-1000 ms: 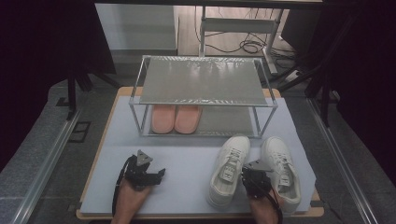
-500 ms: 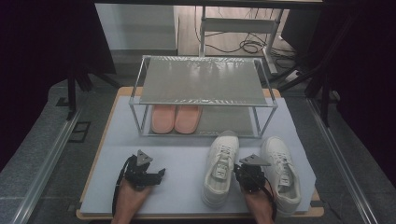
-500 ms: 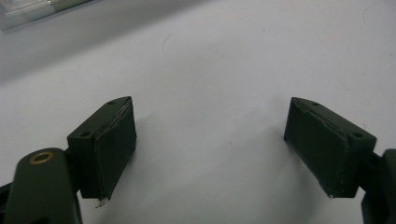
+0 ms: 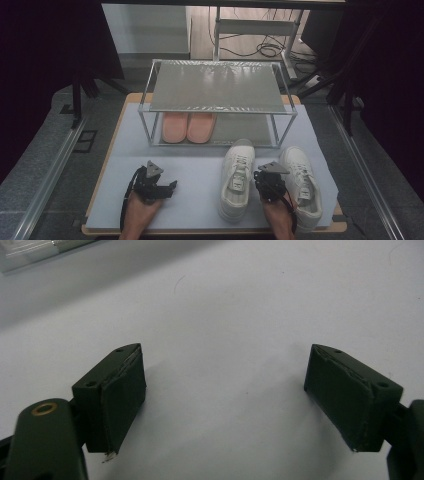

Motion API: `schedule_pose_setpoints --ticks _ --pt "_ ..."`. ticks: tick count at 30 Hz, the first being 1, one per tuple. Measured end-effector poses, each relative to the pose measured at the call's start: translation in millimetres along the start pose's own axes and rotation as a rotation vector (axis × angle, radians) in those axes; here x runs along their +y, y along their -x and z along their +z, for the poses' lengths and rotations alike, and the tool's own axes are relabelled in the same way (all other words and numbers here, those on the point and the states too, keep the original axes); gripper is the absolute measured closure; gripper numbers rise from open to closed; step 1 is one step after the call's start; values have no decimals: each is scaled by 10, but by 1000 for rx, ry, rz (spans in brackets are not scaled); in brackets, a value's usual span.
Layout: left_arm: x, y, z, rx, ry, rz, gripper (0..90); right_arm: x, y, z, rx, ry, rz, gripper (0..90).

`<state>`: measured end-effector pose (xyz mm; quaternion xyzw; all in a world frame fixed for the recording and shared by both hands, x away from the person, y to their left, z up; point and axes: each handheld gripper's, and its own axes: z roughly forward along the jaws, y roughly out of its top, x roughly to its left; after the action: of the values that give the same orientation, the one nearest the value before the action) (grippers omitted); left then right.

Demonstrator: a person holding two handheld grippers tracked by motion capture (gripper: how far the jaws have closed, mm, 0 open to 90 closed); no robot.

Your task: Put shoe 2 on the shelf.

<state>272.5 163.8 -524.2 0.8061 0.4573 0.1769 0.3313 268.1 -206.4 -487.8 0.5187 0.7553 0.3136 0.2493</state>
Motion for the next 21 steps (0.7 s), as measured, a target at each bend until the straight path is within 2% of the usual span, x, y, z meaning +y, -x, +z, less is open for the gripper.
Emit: schedule_pose_setpoints --ticks 2,7,12,17,19,21 --pt "0 0 0 0 0 0 169 17 30 6 -1 1 11 897" --pt "0 0 0 0 0 0 170 84 30 129 -52 1 10 897" --pt "0 0 0 0 0 0 169 127 44 232 -51 -5 5 899" --pt "0 0 0 0 0 1 169 121 109 249 26 5 18 900" --pt "0 0 0 0 0 0 169 121 110 253 37 6 17 900" --pt "0 0 0 0 0 1 169 129 80 276 71 8 0 900"
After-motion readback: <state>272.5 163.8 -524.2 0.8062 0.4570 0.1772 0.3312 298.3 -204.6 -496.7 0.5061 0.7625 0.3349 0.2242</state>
